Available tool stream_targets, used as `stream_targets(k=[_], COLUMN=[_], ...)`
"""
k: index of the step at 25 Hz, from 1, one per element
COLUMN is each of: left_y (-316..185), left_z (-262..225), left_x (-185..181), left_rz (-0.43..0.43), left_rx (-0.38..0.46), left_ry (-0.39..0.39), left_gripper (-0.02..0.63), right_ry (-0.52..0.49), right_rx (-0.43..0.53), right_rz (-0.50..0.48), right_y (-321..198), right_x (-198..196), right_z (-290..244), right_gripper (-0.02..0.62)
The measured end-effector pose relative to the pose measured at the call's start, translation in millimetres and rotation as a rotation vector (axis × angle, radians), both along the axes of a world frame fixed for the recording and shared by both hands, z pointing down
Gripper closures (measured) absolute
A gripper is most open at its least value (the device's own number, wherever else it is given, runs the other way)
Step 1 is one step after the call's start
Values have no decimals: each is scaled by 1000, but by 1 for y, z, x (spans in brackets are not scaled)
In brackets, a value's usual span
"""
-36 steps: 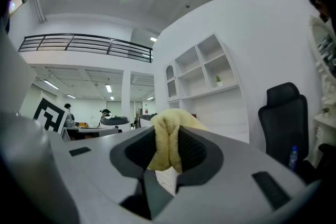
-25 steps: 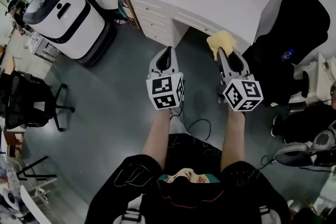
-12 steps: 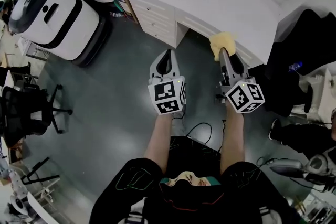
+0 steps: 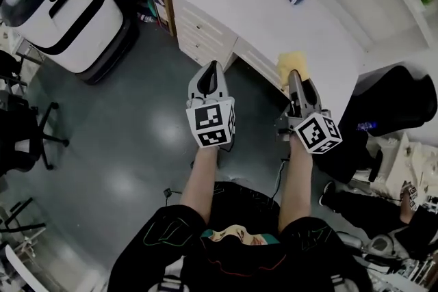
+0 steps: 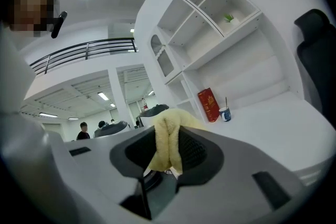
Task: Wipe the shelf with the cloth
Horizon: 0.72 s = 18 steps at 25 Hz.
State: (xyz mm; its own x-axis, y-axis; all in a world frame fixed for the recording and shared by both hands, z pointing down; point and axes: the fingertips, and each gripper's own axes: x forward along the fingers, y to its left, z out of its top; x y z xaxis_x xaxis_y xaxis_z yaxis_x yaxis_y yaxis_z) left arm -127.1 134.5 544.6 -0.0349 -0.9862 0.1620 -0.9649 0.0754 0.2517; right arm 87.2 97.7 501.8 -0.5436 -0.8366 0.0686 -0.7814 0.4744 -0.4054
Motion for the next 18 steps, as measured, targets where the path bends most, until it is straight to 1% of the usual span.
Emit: stream_targets(k=[4,6,8,10,14,16,18], left_y=[-17,-27,-35,-46,-74,-91,-111], left_z=[-8,-14,-19,-23,-36,-42,-45], left_x=[-13,-11,-3,7,22,25,19], left_rz=[23,39,66,92,123,130,117], left_rx=[25,41,55,69,91,101,100], left_ry=[-8,-3,0,3,-9,-25,-47], left_gripper=[607,607,607,607,607,607,607], right_ry=[41,57,59,49,37,-5,-45], right_rx=[12,20,22,30,49,44,44], right_rz=[-20,-17,7,29,34,54,62], right_y=[-13,-19,-25,-33,-55,-75,-100], right_x=[-22,-23,-17,-10,0,7,5], right_z=[-4,-7,-12,-17,-25,-27,-30], right_gripper=[486,486,486,486,486,486,486])
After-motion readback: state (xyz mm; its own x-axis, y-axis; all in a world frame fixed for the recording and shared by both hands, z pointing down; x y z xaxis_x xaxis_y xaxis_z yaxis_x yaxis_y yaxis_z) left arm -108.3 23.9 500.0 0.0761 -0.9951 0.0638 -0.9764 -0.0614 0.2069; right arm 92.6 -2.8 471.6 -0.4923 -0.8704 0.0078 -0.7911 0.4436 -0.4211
